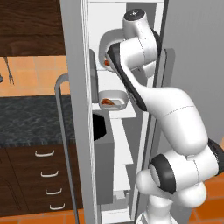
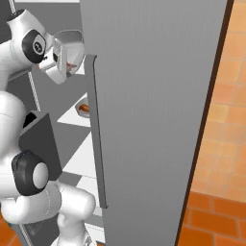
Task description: Take the meat container that has the chicken drumstick and place it on the second highest rack of the freezer. Then take the vegetable container that has the carrot and mushroom and place it on the highest rack of the freezer.
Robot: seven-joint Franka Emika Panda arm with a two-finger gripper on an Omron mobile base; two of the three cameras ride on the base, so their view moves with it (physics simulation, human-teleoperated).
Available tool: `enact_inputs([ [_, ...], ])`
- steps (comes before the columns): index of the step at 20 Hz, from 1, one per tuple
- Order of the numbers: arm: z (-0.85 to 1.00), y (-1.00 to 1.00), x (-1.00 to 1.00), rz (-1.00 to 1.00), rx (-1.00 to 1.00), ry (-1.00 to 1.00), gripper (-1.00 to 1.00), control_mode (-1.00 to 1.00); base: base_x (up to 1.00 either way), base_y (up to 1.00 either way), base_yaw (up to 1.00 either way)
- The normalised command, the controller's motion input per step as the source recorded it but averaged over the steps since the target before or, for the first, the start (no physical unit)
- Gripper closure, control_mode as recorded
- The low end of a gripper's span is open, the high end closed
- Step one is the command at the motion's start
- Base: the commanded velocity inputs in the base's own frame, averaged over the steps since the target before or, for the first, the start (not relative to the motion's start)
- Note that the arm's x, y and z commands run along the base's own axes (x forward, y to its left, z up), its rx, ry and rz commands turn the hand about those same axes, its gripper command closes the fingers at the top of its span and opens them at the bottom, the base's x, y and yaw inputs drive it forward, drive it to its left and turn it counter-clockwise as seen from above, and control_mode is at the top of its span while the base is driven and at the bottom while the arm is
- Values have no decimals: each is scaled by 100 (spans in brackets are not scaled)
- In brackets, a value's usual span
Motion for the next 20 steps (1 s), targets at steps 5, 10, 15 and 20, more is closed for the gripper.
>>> enact_inputs([
  [5, 0, -9, 100, -5, 1, 6, 100, -100, 0, 0, 0],
  [10, -6, 5, 100, -2, 1, 14, -100, -100, 0, 0, 0],
  [15, -2, 0, 2, 1, 1, -4, -100, -100, 0, 0, 0],
  [20, -7, -2, -57, -4, 0, -34, -100, -100, 0, 0, 0],
])
